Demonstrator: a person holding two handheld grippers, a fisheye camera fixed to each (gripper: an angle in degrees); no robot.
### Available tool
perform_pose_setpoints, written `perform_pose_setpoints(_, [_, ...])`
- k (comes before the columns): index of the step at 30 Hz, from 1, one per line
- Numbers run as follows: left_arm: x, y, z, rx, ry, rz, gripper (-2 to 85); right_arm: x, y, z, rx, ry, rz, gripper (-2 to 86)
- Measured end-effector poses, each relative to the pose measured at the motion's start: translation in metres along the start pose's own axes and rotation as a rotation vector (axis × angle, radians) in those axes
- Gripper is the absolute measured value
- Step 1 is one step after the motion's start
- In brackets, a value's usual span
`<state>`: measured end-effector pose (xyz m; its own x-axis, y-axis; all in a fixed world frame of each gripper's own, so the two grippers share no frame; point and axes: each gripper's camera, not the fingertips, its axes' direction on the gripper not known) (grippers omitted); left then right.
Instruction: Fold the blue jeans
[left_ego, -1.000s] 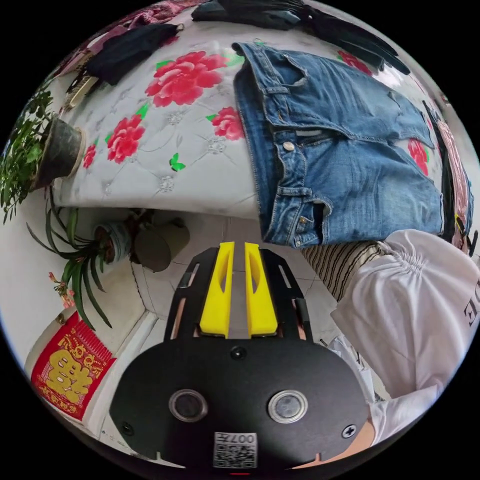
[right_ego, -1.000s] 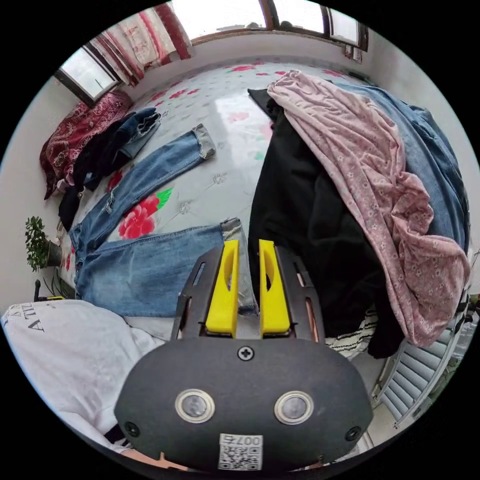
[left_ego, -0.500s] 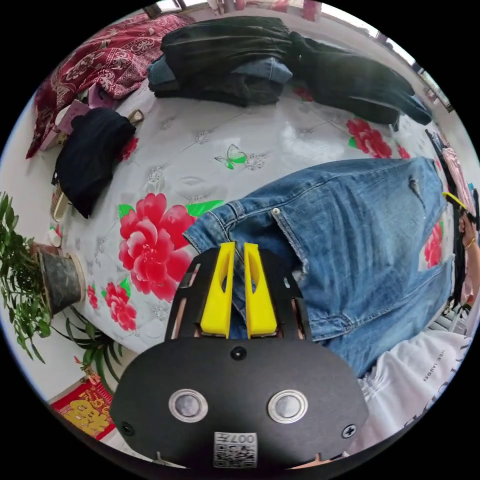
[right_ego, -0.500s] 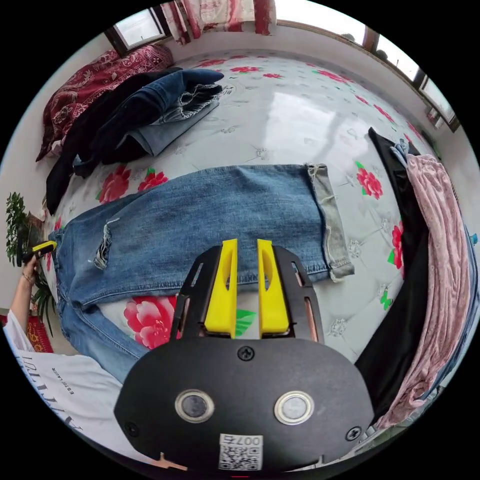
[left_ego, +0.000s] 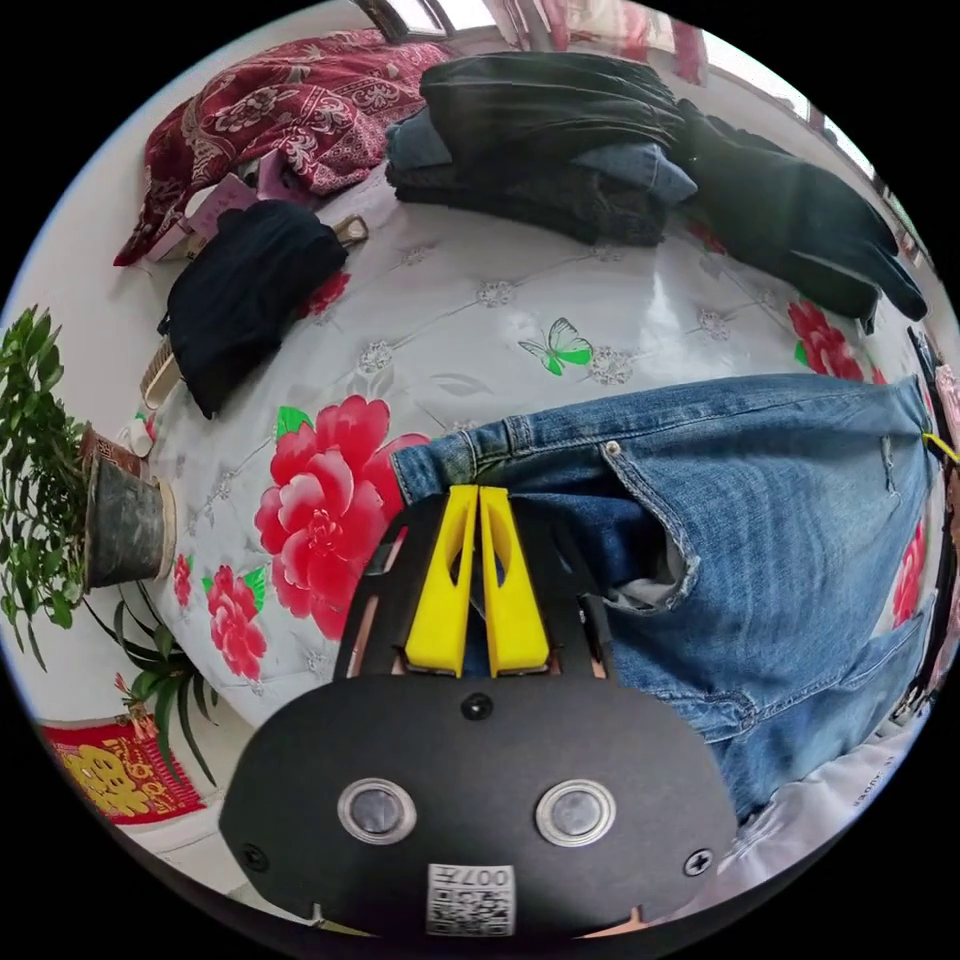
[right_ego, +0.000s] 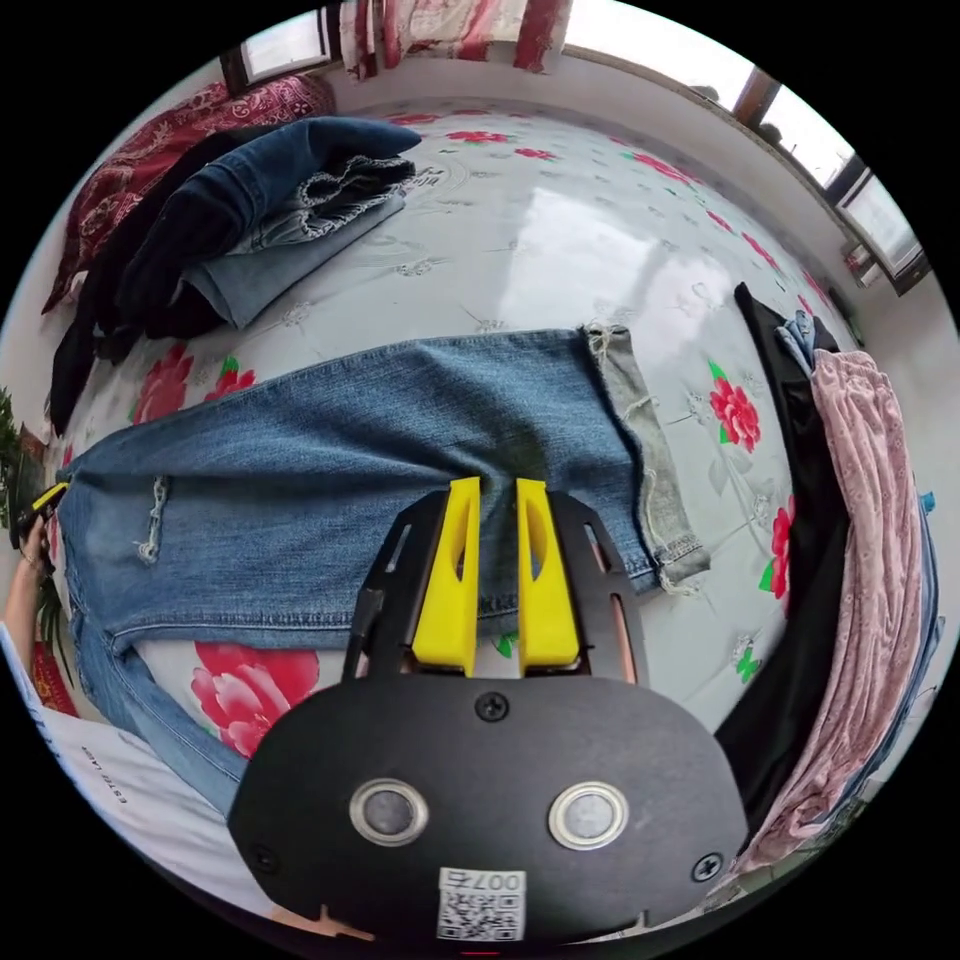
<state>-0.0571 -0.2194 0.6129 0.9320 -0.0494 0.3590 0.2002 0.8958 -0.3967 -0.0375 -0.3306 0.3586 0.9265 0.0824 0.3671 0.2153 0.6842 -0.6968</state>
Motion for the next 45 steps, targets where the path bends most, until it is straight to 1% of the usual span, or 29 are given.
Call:
perform_pose_setpoints(1, [-0.01,0.009,-0.001,-0.02,0.072,-0.047,0.2,0.004,0.002,-0.007,-0.009,0.005,0.035,6.4])
perform_pose_setpoints(2, [-0.016,0.015,-0.003,-0.024,0.099,-0.079,0.5,0.006,0.006,-0.014,0.009,0.0,0.042,6.4])
perform_pose_setpoints(4, [-0.035,0.053,-0.027,0.064,0.174,-0.169,4.0,0.016,0.033,-0.049,0.128,-0.105,0.05,7.0])
perform_pose_setpoints(6, [-0.049,0.092,-0.046,0.108,0.217,-0.228,5.0,0.029,0.062,-0.067,0.15,-0.203,0.071,7.5])
perform_pose_setpoints(7, [-0.058,0.123,-0.057,0.129,0.244,-0.267,5.6,0.039,0.087,-0.075,0.144,-0.275,0.082,7.8])
perform_pose_setpoints(8, [-0.062,0.141,-0.061,0.137,0.254,-0.289,5.7,0.044,0.1,-0.077,0.135,-0.304,0.09,8.0])
perform_pose_setpoints(10, [-0.079,0.217,-0.074,0.146,0.275,-0.395,6.1,0.066,0.159,-0.083,0.085,-0.376,0.145,8.6])
perform_pose_setpoints(11, [-0.084,0.237,-0.075,0.147,0.282,-0.429,6.2,0.073,0.175,-0.084,0.072,-0.387,0.167,8.8])
perform_pose_setpoints(13, [-0.102,0.317,-0.075,0.124,0.31,-0.585,7.1,0.103,0.243,-0.086,0.031,-0.429,0.31,9.8])
perform_pose_setpoints(14, [-0.106,0.336,-0.073,0.114,0.317,-0.624,7.6,0.112,0.261,-0.086,0.022,-0.441,0.357,10.0])
perform_pose_setpoints(16, [-0.121,0.401,-0.062,0.069,0.363,-0.753,8.8,0.147,0.33,-0.085,-0.018,-0.429,0.565,10.6])
perform_pose_setpoints(17, [-0.123,0.414,-0.059,0.064,0.379,-0.772,9.3,0.155,0.347,-0.085,-0.023,-0.415,0.614,10.6])
perform_pose_setpoints(19, [-0.131,0.449,-0.043,0.044,0.441,-0.812,10.8,0.184,0.404,-0.084,-0.024,-0.422,0.791,10.5])
perform_pose_setpoints(22, [-0.132,0.465,-0.015,0.063,0.524,-0.822,11.3,0.209,0.45,-0.071,0.002,-0.524,0.923,10.1])
perform_pose_setpoints(24, [-0.13,0.464,0.004,0.072,0.599,-0.825,10.4,0.217,0.463,-0.066,0.011,-0.525,0.934,9.6])
perform_pose_setpoints(26, [-0.131,0.462,0.017,0.067,0.621,-0.838,8.6,0.223,0.471,-0.066,0.027,-0.558,0.927,9.0])
perform_pose_setpoints(29, [-0.142,0.466,0.03,0.07,0.682,-0.88,4.8,0.234,0.477,-0.059,0.098,-0.69,0.89,6.5])
perform_pose_setpoints(30, [-0.148,0.47,0.032,0.087,0.75,-0.875,4.1,0.239,0.477,-0.052,0.117,-0.763,0.903,4.8])
perform_pose_setpoints(31, [-0.155,0.475,0.032,0.121,0.819,-0.889,3.5,0.243,0.476,-0.048,0.147,-0.814,0.911,3.3])
perform_pose_setpoints(32, [-0.159,0.478,0.03,0.149,0.852,-0.897,3.3,0.245,0.475,-0.049,0.165,-0.824,0.912,2.6])
perform_pose_setpoints(34, [-0.173,0.488,0.016,0.304,0.999,-0.907,2.6,0.251,0.471,-0.062,0.285,-0.898,0.893,0.8])
perform_pose_setpoints(35, [-0.176,0.489,0.012,0.343,1.034,-0.91,2.4,0.253,0.469,-0.066,0.324,-0.93,0.882,0.6])
perform_pose_setpoints(37, [-0.184,0.488,-0.004,0.438,1.12,-0.897,2.0,0.259,0.464,-0.086,0.472,-1.054,0.834,0.1])
perform_pose_setpoints(41, [-0.19,0.471,-0.029,0.546,1.188,-0.86,2.0,0.264,0.449,-0.118,0.634,-1.134,0.769,-0.1])
perform_pose_setpoints(45, [-0.193,0.456,-0.045,0.565,1.171,-0.95,2.1,0.261,0.434,-0.138,0.719,-1.135,0.757,-0.2])
